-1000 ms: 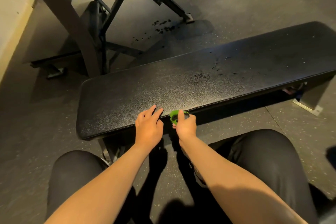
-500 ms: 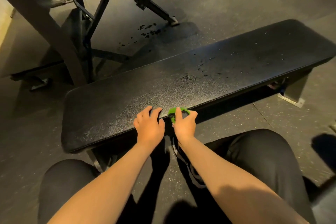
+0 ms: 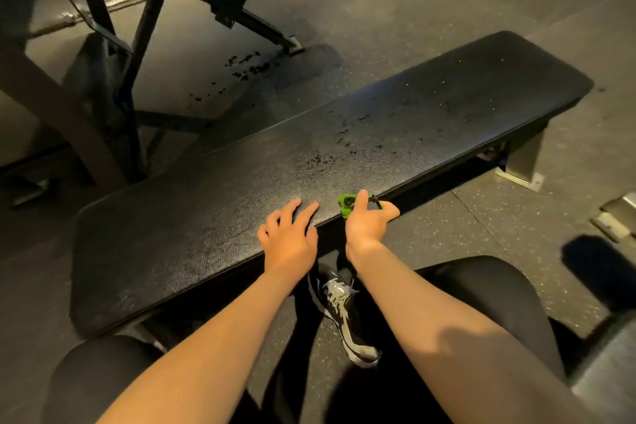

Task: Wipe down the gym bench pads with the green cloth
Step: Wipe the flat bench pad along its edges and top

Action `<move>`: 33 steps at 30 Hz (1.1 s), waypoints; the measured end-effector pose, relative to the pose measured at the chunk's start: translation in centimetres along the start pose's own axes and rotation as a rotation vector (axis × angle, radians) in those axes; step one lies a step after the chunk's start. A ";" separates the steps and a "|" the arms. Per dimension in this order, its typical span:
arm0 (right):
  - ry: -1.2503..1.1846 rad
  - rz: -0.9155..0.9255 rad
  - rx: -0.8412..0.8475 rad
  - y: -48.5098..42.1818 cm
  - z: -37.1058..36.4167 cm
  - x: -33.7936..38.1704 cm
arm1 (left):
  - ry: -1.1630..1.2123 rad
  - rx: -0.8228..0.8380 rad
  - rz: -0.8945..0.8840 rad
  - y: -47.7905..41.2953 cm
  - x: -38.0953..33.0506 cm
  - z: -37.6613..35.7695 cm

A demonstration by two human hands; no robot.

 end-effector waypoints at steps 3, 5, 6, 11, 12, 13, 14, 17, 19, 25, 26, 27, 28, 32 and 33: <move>0.002 0.002 -0.017 -1.2 0.9 0.7 | 0.013 -0.014 0.002 0.1 0.0 0.1; -0.001 0.021 -0.034 -2.2 1.6 1.6 | 0.016 -0.027 0.021 -0.1 -0.2 0.0; -0.009 0.026 -0.039 -2.6 1.8 2.0 | 0.019 -0.036 0.036 -0.1 -0.3 -0.1; 0.007 -0.024 -0.040 -3.0 1.8 1.2 | -0.003 -0.085 -0.002 -1.6 -2.0 -0.1; 0.028 -0.047 -0.018 -2.9 1.7 0.5 | -0.020 -0.075 -0.033 -1.8 -2.7 -0.3; 0.058 -0.074 0.021 -2.5 1.4 -0.1 | -0.026 -0.060 -0.045 -1.9 -3.2 -0.5; 0.073 -0.101 0.064 -2.2 1.1 -0.9 | -0.027 -0.036 -0.037 -2.0 -3.5 -0.8; 0.103 -0.159 0.225 -1.2 -0.1 -2.8 | -0.083 0.009 -0.046 -1.5 -3.4 -1.9; 0.147 -0.160 0.311 -0.6 -0.3 -3.2 | -0.109 0.025 -0.063 -1.3 -3.2 -2.4; 0.139 -0.023 0.108 -2.5 1.0 0.0 | -0.062 0.021 -0.031 -1.5 -3.3 -2.3; 0.105 -0.028 0.024 -3.3 1.6 1.0 | -0.064 0.023 -0.031 -1.6 -3.2 -2.3; 0.058 -0.038 -0.037 -3.9 2.2 2.1 | -0.066 0.027 -0.031 -1.6 -3.1 -2.3; 0.014 -0.048 -0.069 -4.4 2.6 2.9 | -0.064 0.029 -0.035 -1.6 -3.1 -2.4; 0.051 -0.132 -0.037 -3.8 2.1 2.0 | -0.051 0.046 -0.036 -1.6 -3.1 -2.5; 0.094 -0.172 0.008 -2.8 1.5 1.3 | -0.045 0.045 -0.027 -1.7 -2.9 -2.6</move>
Point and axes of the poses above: each hand's wrist, its own y-axis away from the middle knuckle, its own z-axis out of the back of the hand, x = y × z, the point moved 7 cm from there along -y, towards the middle knuckle, and after that the axes turned 9 degrees about z, right-handed, at the moved point
